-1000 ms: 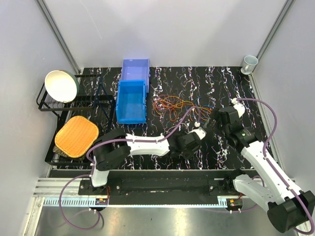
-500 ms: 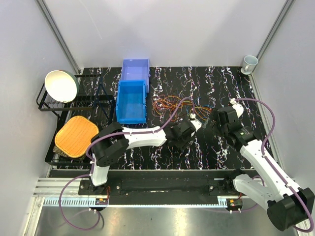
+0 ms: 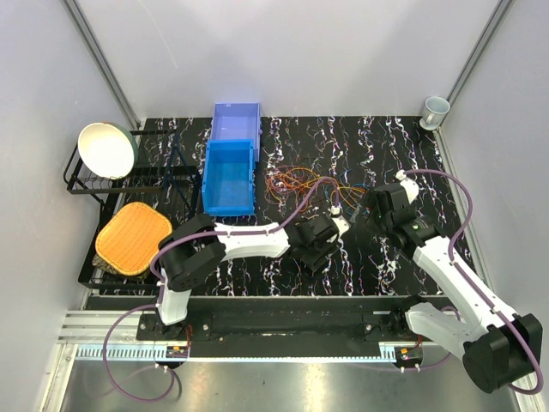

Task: Untangle the cables

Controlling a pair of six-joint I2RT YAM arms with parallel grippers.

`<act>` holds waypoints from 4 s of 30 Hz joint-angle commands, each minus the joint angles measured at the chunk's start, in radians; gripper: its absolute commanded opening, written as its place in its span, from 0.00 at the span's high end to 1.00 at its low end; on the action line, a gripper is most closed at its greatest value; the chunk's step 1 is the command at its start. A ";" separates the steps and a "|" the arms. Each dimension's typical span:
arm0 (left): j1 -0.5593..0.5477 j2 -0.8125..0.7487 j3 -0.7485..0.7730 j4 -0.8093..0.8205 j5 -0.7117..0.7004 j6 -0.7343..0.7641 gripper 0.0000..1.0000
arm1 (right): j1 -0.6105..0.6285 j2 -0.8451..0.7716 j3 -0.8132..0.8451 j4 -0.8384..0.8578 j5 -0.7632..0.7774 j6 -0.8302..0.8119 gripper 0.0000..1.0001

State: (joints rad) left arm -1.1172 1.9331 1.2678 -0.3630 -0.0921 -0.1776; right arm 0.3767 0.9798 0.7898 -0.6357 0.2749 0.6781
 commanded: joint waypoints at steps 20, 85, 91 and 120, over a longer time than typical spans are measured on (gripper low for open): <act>0.020 -0.121 0.025 -0.122 0.037 -0.471 1.00 | -0.001 0.031 0.022 0.074 -0.005 -0.021 0.00; 0.135 0.007 0.096 -0.004 -0.176 -0.111 0.38 | -0.001 0.082 -0.029 0.151 -0.121 -0.035 0.00; 0.165 0.049 0.114 -0.004 -0.135 -0.109 0.45 | -0.001 0.103 -0.031 0.163 -0.118 -0.043 0.00; 0.178 -0.127 0.045 -0.135 -0.165 -0.158 1.00 | -0.001 0.120 -0.021 0.191 -0.111 -0.061 0.00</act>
State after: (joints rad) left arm -0.9447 1.9617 1.3144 -0.3992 -0.2089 -0.3229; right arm 0.3767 1.1275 0.7582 -0.4767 0.1627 0.6289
